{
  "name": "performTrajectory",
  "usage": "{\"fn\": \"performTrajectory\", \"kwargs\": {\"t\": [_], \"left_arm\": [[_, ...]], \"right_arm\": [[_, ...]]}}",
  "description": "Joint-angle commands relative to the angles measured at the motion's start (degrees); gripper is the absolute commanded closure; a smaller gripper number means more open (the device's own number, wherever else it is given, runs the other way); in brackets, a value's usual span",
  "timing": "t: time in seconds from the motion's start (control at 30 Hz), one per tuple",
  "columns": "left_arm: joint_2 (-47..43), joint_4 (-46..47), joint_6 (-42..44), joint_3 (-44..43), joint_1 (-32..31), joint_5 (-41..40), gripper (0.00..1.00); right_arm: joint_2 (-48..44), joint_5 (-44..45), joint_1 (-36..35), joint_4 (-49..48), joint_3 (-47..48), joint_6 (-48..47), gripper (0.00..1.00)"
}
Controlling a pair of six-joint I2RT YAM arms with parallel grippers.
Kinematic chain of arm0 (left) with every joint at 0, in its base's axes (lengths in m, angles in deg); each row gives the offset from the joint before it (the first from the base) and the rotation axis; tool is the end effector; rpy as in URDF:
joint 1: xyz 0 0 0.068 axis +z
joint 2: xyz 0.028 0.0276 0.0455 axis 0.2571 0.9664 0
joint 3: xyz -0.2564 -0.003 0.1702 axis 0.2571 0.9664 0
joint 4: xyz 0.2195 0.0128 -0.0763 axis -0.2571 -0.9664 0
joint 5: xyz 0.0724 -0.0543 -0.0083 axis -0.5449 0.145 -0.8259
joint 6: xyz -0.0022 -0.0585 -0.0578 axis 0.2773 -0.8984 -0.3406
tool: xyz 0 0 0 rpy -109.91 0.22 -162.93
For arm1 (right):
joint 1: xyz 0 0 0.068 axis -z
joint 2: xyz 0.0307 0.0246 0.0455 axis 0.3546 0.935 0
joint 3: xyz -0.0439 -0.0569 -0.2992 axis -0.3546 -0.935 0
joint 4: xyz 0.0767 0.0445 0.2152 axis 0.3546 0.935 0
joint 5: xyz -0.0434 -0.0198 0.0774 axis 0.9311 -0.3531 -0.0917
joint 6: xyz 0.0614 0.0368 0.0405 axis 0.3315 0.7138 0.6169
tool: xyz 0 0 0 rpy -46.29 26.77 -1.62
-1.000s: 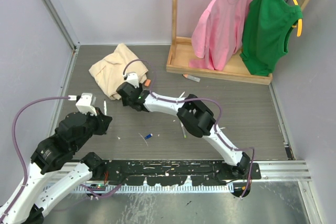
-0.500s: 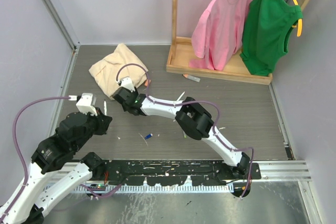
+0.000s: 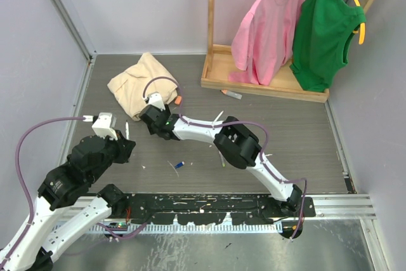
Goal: Insert the pens into the pen caps
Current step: Pick up the pen cap from the center of the board.
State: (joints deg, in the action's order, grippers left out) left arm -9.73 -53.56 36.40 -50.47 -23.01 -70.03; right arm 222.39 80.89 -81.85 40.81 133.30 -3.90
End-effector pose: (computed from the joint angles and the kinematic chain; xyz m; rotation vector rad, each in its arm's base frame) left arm 0.0476 -0.0103 0.3166 0.0474 2.0511 -0.3793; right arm 0.2963 0.4641 0.1711 -0.4767 2.1948 0.1976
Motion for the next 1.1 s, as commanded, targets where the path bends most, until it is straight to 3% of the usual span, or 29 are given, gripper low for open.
{"fn": "performTrajectory", "kwargs": {"t": [0.0,0.53,0.83,1.07], "left_arm": [[-0.18,2.15,-0.14,-0.08,0.03,-0.45,1.0],[-0.27,2.24,-0.13,0.03,0.03,-0.12,1.0],[0.0,2.39,-0.06,0.01,0.04,-0.17,1.0],[0.08,2.5,-0.05,0.11,0.06,-0.12,1.0]], "right_arm": [[-3.84,0.56,0.52,-3.33,3.41,2.86,0.38],[6.24,2.45,2.19,0.04,14.26,3.69,0.37],[7.26,2.39,2.2,0.9,14.14,2.77,0.39],[4.15,1.54,1.97,1.09,8.72,0.15,0.41]]}}
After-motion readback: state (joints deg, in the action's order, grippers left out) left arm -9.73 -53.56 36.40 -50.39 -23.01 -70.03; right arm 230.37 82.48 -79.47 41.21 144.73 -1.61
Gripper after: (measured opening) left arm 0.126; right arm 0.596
